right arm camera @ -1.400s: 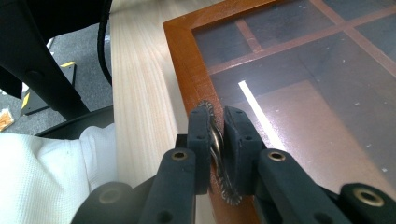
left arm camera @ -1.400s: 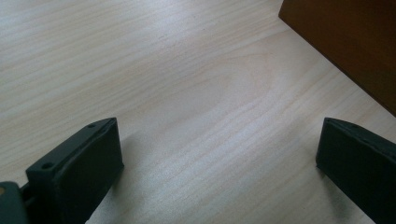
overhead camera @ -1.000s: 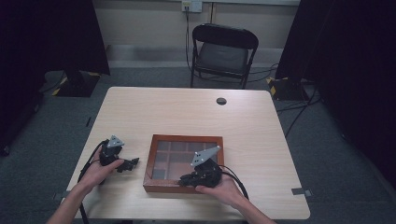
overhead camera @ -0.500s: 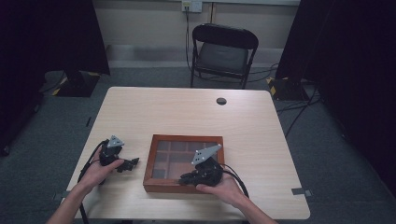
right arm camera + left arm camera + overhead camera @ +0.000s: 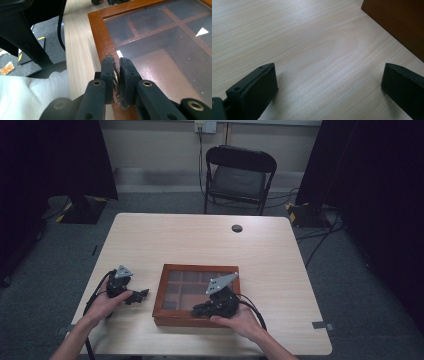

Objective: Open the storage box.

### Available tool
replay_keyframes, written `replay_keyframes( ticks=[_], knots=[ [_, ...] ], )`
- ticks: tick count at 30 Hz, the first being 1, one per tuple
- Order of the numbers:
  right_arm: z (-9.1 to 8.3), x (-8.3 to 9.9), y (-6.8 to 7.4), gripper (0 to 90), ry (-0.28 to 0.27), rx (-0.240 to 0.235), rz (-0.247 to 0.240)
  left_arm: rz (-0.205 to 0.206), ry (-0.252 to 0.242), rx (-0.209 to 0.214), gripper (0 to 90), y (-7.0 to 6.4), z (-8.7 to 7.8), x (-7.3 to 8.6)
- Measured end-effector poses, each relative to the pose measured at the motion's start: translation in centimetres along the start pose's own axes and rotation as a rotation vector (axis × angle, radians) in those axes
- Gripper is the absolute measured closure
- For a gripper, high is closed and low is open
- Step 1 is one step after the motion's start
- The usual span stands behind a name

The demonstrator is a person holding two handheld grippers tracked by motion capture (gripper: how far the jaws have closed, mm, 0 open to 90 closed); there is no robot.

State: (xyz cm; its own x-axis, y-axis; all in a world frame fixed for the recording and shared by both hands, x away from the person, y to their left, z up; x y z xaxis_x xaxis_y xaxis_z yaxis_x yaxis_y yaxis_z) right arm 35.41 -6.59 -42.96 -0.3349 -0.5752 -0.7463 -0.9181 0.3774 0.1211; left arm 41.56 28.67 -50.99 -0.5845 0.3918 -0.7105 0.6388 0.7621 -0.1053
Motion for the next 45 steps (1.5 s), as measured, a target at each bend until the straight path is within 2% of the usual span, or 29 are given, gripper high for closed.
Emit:
replay_keyframes(
  ticks=[26,45],
  knots=[
    [-1.1,-1.1,0.0,82.3,-0.028,0.009,0.009,0.0,0.0,0.001,0.0,0.0,0.0,0.0],
    [-1.6,-2.0,-0.1,82.2,-0.02,0.015,0.015,0.0,-0.001,0.001,0.0,0.0,0.0,0.0]
  ],
)
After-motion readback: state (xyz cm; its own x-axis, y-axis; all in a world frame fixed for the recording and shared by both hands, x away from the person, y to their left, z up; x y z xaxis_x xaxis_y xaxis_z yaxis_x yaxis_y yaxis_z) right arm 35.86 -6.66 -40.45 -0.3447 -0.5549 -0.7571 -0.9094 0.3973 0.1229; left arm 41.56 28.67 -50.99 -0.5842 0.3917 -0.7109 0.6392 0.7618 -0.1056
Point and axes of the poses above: each handheld gripper's, and its own axes: z roughly forward along the jaws, x roughly out of its underside, y roughly to its left, the point moved 1 cm from there along z, roughly forward along the jaws, and after that the axes turned 9 degrees about x, right-handed, at the moved point
